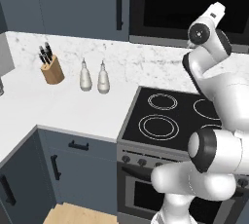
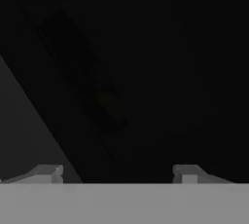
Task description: Pick the squash from the sink and place it in the bowl. Then pick the bowl and place it in the microwave. Then close the microwave door and press the start button.
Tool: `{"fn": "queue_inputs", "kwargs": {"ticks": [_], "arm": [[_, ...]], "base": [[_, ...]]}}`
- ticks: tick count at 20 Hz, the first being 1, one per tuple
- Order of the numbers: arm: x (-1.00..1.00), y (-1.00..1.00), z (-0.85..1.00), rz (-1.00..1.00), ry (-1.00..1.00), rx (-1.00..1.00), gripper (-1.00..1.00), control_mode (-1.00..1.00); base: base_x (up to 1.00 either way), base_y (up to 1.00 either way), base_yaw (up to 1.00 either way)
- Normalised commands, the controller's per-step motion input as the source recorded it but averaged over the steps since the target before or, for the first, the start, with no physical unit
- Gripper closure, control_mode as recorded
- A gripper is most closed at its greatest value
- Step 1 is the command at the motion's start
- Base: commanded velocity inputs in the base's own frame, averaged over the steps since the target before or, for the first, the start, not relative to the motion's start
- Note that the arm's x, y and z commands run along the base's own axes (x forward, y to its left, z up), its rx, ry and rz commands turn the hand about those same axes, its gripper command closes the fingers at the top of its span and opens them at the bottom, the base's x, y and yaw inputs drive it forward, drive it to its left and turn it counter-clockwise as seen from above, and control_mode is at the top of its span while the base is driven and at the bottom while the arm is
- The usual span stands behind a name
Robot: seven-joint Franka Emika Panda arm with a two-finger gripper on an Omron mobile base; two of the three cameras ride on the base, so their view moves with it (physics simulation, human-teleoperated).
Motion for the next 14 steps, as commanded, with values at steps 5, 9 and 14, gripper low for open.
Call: {"fn": "queue_inputs", "kwargs": {"ticks": [5, 9, 14], "arm": [[0.83, -0.03, -0.23, 0.03, 0.03, 0.03, -1.0, -1.0], [0.18, -0.01, -0.13, 0.06, -0.05, 0.04, -1.0, -1.0], [-0.65, 0.14, 0.04, 0.0, -0.15, 0.12, -1.0, -1.0]], "base": [[0.0, 0.0, 0.0], [0.0, 0.0, 0.0], [0.0, 0.0, 0.0]]}}
